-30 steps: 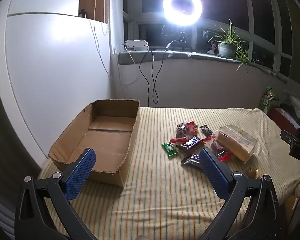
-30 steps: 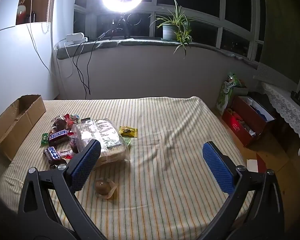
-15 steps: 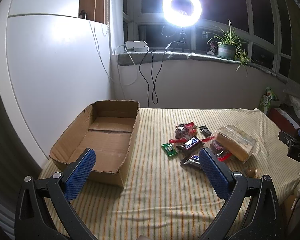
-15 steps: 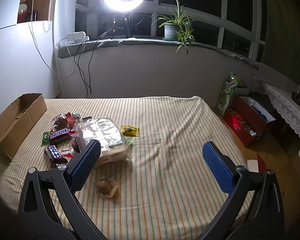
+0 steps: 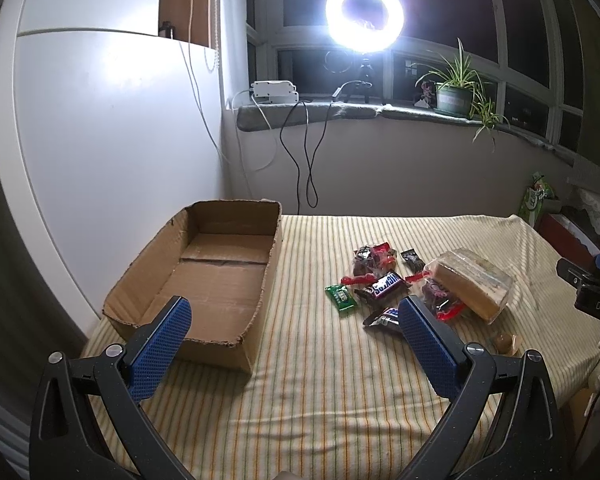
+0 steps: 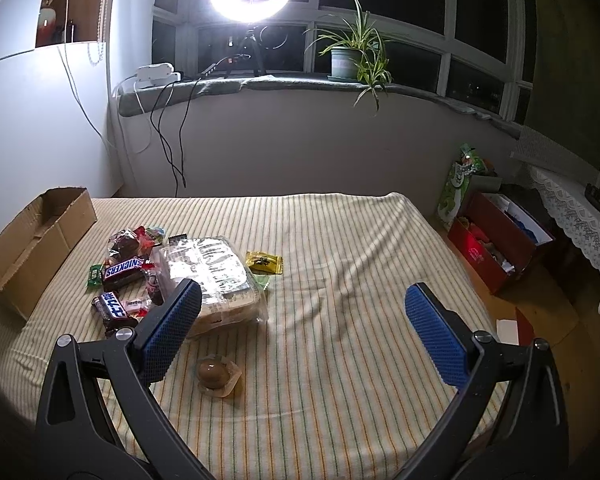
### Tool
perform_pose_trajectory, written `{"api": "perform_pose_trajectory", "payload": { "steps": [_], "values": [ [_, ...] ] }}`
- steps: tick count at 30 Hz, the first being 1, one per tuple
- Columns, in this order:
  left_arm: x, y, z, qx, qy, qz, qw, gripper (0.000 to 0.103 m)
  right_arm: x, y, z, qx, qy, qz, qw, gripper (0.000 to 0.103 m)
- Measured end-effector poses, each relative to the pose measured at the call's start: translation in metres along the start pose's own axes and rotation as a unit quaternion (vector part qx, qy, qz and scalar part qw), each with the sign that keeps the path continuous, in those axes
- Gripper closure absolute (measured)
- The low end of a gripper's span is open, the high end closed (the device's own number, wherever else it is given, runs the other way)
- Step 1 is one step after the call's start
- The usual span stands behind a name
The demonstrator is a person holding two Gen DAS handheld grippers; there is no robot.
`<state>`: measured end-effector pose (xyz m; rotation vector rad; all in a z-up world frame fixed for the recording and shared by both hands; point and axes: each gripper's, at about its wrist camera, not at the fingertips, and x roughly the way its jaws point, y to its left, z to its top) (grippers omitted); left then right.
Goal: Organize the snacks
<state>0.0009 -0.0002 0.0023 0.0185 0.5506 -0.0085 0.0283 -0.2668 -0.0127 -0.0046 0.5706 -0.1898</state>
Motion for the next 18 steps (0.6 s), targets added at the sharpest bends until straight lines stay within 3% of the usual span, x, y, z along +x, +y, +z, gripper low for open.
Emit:
{"api": "perform_pose_trajectory", "payload": {
  "steps": [18],
  "values": [
    [0.008,-0.007,0.008,0.003,0.008,-0.003,1.0,0.001,0.014,0.001,0.008,-0.003,0.009,0.012,1.0,0.0]
  ]
}}
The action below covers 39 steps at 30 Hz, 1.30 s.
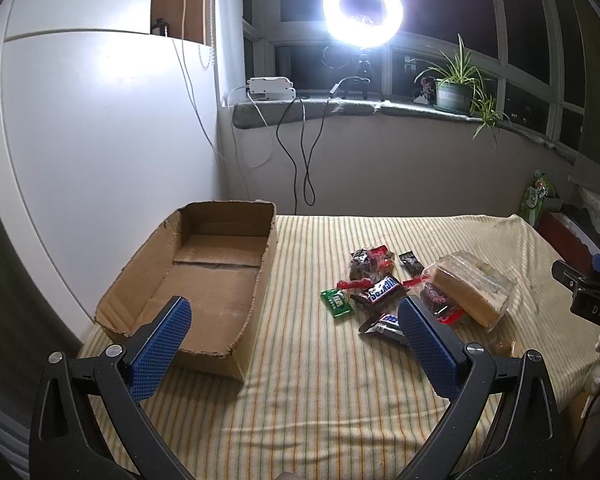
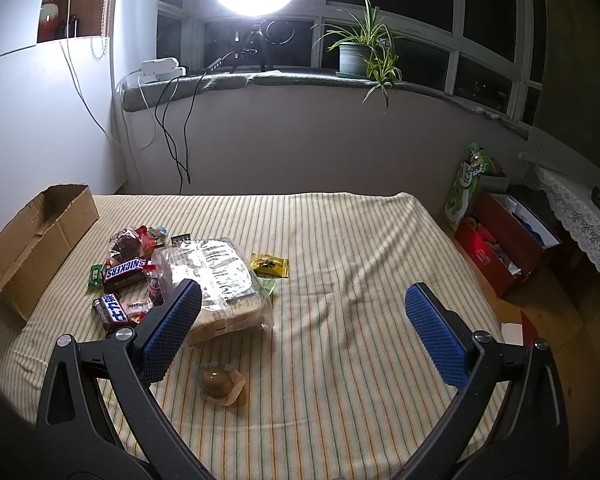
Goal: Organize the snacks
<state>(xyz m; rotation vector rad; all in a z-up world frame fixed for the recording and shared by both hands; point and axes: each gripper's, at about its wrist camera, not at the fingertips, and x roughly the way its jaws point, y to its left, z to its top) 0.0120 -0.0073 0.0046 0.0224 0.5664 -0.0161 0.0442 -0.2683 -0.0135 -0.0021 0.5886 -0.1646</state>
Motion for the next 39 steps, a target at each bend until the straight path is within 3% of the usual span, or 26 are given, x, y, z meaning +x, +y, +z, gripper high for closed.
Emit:
{"api": "perform_pose_trajectory", "payload": {
  "steps": [26,32,39],
  "values": [
    [0.008,-0.012,-0.003,0.01,0.019,-0.017,0.9996,0.001,0.006,0.001,-0.008,-0.01,0.009,0.023,1.0,0.0],
    [0.02,-0.02,-0.008,0.014,0.039,-0.039,0.9984,0.003,0.016,0.002,-0.02,-0.025,0.033,0.074,0.996,0.013],
    [0.039,-0.034,-0.018,0.014,0.078,-0.081,0.9935,0.014,0.026,0.01,-0.043,-0.054,0.073,0.128,0.988,0.03]
  ]
}}
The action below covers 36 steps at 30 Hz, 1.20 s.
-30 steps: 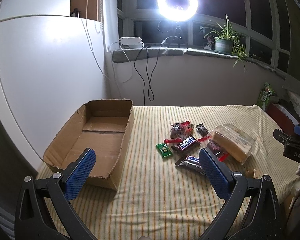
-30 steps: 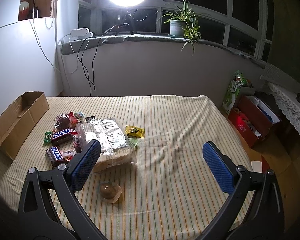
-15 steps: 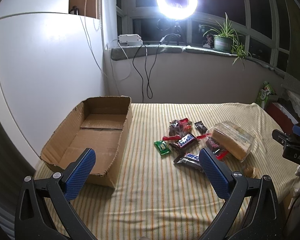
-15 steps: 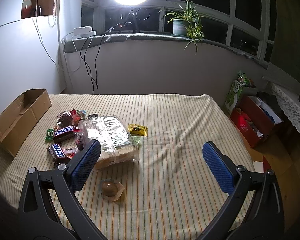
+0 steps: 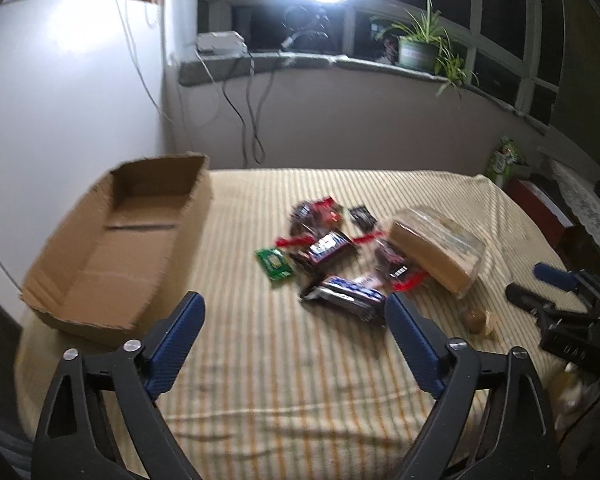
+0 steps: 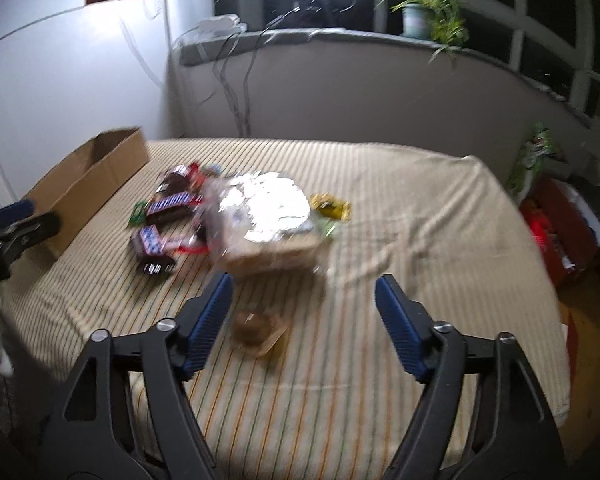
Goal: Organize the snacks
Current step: 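Grasp the blue chocolate bar with the left tool while the right tool grasps the chocolate egg cup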
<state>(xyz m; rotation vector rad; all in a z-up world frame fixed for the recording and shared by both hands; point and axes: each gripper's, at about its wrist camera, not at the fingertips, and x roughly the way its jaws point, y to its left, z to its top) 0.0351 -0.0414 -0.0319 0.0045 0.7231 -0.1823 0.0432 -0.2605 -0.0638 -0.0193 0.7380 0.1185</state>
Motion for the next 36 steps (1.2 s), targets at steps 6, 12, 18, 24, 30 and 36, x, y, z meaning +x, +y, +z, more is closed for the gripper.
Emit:
{"api": "perform_pose_trajectory", "payload": {
  "steps": [6,12,18,24,30,36],
  "values": [
    [0.02,-0.007,-0.003,-0.012,0.036,-0.039,0.9985,0.019,0.017,0.005,-0.011,0.0,0.034,0.037,0.999,0.043],
    [0.047,-0.013,0.0,-0.026,0.062,-0.062,0.9958,0.022,0.032,0.014,-0.013,-0.008,0.05,0.058,0.997,0.048],
    [0.069,-0.019,0.005,-0.032,0.08,-0.066,0.9941,0.022,0.043,0.019,-0.013,-0.015,0.061,0.063,0.996,0.049],
    [0.086,-0.028,0.009,-0.03,0.09,-0.053,0.9941,0.022,0.05,0.021,-0.013,-0.021,0.069,0.057,0.996,0.049],
    [0.1,-0.034,0.008,-0.014,0.096,-0.026,0.9949,0.022,0.054,0.024,-0.012,-0.032,0.069,0.049,0.996,0.049],
    [0.105,-0.03,0.004,-0.01,0.101,-0.018,0.9947,0.034,0.056,0.029,-0.013,-0.047,0.068,0.038,0.996,0.05]
  ]
}}
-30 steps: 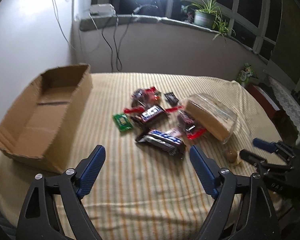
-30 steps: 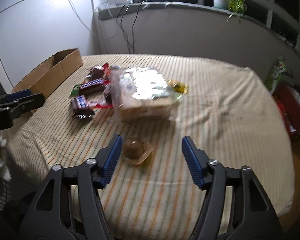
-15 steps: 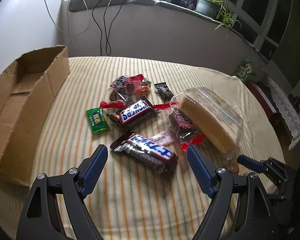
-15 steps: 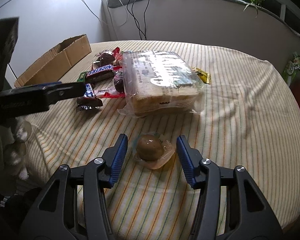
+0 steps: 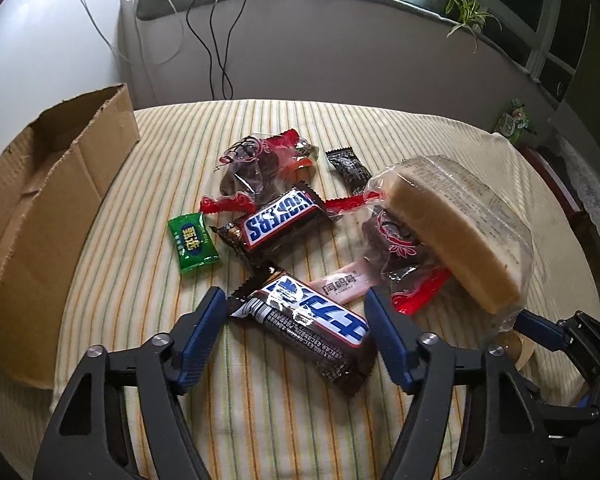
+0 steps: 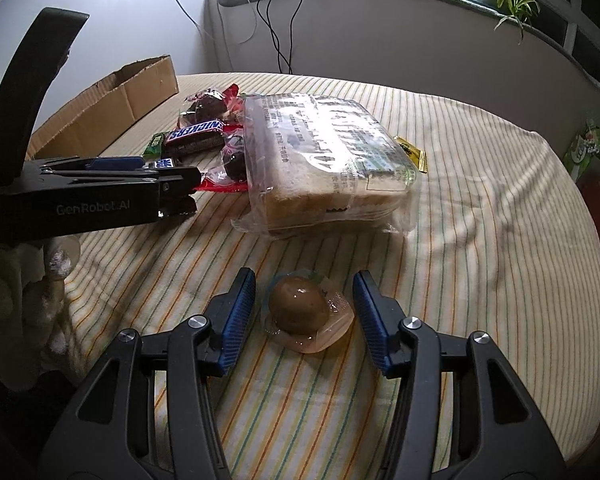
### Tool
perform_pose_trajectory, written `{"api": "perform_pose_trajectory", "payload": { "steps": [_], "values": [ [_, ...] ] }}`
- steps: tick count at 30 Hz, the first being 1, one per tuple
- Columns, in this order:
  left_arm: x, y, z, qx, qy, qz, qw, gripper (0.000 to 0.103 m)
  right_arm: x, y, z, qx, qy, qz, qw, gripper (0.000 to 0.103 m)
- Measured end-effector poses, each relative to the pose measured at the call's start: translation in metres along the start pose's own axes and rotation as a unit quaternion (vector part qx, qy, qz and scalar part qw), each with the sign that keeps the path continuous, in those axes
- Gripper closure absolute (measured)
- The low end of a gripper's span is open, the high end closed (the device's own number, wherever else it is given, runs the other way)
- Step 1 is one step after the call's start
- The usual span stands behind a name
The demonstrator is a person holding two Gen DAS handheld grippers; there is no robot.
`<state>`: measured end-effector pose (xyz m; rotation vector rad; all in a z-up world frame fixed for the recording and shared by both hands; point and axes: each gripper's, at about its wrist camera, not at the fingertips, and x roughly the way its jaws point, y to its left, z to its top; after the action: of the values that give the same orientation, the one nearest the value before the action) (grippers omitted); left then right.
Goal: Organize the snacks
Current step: 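Grasp the blue chocolate bar with the left tool while the right tool grasps the chocolate egg cup, then carry the bar and egg into the cardboard box and open both tools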
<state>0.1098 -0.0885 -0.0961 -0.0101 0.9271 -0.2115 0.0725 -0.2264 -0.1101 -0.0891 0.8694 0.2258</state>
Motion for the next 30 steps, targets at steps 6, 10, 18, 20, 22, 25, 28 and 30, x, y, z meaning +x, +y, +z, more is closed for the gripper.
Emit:
{"api": "perform_pose_trajectory", "payload": {
  "steps": [6,10,18,20,22,25,28,30],
  "values": [
    [-0.003,0.003,-0.005,0.005,0.001,-0.009,0.9999,0.047,0.0,-0.001,-0.002,-0.004,0.001,-0.003,1.0,0.055],
    [-0.006,0.007,-0.008,0.005,0.0,-0.022,0.9998,0.055,-0.002,-0.004,-0.004,-0.005,0.001,0.0,1.0,0.058],
    [-0.009,0.015,-0.011,-0.001,0.0,-0.033,0.9994,0.063,-0.005,-0.006,-0.006,-0.005,0.006,0.01,1.0,0.061],
    [-0.007,0.012,-0.008,0.004,0.002,-0.033,0.9995,0.064,-0.005,-0.007,-0.006,-0.004,0.007,0.01,1.0,0.061],
    [-0.003,0.011,-0.005,0.003,0.007,-0.027,0.9996,0.064,-0.004,-0.005,-0.005,-0.008,0.009,0.005,1.0,0.06],
    [0.002,0.009,-0.004,0.009,0.008,-0.025,0.9996,0.064,-0.003,-0.003,-0.006,-0.012,0.009,0.001,1.0,0.06],
    [-0.002,0.008,-0.007,0.019,0.005,-0.022,0.9996,0.076,-0.004,-0.003,-0.006,-0.01,0.008,0.005,1.0,0.06],
    [-0.004,0.013,-0.009,0.013,0.005,-0.028,0.9995,0.076,-0.004,-0.005,-0.007,-0.004,0.007,0.009,1.0,0.061]
  ]
}}
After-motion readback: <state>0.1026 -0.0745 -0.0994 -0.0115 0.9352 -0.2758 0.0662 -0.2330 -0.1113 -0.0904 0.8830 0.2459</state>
